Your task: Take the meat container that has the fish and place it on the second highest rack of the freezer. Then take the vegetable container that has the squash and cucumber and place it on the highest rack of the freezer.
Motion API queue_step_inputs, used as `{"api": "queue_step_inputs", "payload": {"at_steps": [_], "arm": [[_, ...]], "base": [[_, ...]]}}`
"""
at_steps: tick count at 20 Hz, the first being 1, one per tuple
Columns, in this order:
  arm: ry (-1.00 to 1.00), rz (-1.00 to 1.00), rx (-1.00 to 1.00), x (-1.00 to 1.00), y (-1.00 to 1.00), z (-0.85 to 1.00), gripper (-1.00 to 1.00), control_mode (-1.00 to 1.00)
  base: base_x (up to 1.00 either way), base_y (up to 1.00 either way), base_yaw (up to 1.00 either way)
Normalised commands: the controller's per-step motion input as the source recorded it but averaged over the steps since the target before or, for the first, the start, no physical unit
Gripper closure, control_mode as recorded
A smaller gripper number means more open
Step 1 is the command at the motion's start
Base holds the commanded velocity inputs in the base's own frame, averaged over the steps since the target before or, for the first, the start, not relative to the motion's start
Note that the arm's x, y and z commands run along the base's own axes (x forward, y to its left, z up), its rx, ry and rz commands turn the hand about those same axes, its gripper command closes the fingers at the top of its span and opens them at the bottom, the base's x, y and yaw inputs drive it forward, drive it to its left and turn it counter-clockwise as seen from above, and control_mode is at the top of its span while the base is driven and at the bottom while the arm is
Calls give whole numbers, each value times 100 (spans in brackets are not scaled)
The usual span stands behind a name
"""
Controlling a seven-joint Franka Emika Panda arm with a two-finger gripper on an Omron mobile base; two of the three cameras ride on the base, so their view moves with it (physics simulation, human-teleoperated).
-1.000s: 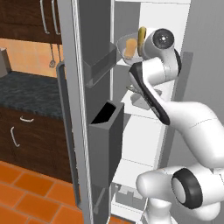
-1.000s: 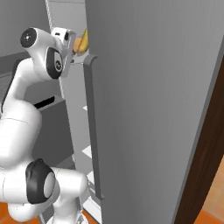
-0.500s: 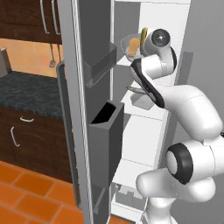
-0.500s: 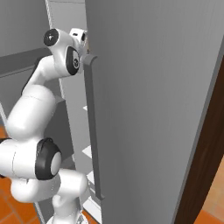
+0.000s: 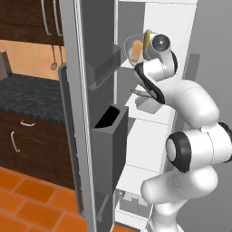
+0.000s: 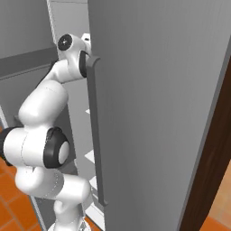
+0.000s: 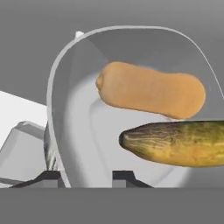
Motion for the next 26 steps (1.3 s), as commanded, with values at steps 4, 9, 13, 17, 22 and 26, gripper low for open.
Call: {"api": "queue_step_inputs", "payload": {"at_steps": [4, 9, 13, 17, 22, 26], "arm": [[0, -4, 0, 47, 0, -2, 100, -100], [0, -23, 0, 5, -6, 0, 100, -100], [0, -16, 0, 0, -8, 0, 100, -100], [0, -6, 0, 6, -5, -1, 100, -100], [0, 0, 0, 38, 0, -15, 100, -100], [0, 0, 0, 19, 0, -15, 100, -100]], "base": [[0, 0, 0], [0, 0, 0], [0, 0, 0], [0, 0, 0], [0, 0, 0], [0, 0, 0]]}}
